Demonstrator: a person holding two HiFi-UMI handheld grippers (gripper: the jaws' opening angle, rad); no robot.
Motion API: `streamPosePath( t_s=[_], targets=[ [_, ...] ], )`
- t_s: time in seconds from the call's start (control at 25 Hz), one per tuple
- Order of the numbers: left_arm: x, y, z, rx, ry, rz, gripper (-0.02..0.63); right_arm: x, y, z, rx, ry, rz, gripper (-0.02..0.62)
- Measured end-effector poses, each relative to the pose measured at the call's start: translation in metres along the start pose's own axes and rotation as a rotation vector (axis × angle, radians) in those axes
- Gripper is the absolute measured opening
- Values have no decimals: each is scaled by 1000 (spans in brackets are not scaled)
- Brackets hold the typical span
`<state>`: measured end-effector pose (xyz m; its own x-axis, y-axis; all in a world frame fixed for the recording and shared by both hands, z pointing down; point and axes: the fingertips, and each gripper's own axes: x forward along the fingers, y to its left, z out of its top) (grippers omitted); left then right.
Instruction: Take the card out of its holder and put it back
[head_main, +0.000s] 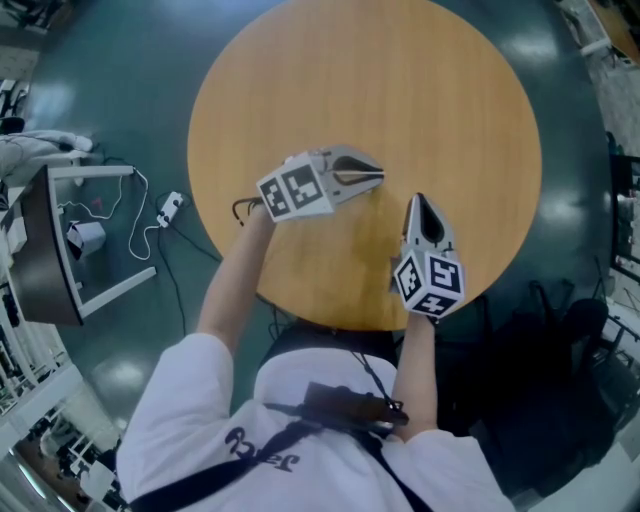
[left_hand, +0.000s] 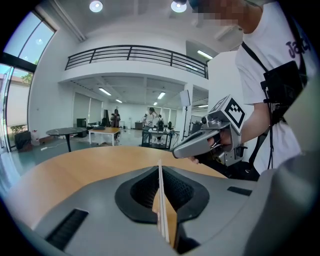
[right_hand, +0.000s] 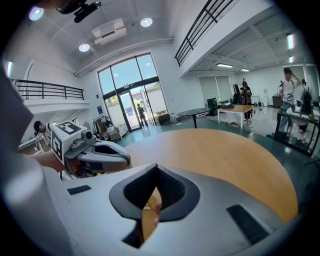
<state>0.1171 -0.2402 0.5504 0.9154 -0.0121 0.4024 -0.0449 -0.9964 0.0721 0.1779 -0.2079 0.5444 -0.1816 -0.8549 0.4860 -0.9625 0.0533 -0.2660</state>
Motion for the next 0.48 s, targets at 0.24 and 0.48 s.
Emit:
streamPosePath(
  t_s=[0.24,0.48],
  targets=[
    [-1,0,1,-14,-30,5,26,-1,-3,-2,2,4,-7,21],
    [4,0,-20,-44,-27,24,28,0,-3,-5,2,15,-7,20]
  ],
)
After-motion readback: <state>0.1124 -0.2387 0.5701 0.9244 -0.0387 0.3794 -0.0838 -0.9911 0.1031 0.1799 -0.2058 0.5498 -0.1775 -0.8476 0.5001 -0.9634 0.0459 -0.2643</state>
